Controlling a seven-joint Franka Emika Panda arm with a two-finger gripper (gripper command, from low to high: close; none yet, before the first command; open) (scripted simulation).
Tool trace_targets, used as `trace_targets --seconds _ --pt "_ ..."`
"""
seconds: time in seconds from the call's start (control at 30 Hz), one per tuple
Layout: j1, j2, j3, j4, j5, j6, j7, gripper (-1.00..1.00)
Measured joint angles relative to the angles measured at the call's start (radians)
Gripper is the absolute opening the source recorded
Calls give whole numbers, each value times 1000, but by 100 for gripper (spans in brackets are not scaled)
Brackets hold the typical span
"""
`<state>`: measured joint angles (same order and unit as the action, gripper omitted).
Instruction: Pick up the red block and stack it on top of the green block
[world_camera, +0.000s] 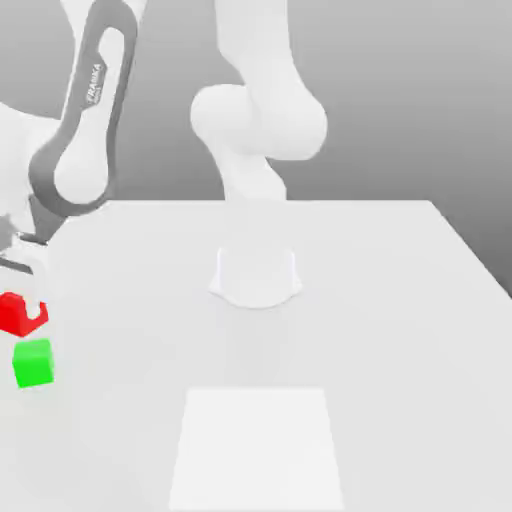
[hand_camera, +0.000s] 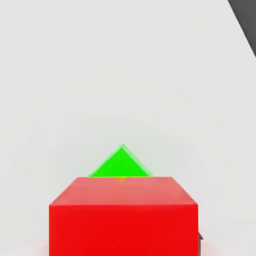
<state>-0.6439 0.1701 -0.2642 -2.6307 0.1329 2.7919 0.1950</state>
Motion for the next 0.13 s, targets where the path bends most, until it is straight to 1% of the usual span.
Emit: trace_targets --seconds 0.03,0.13 --pt "-6 22 10 1 18 19 -13 100" --pt "-6 22 10 1 18 19 -13 100"
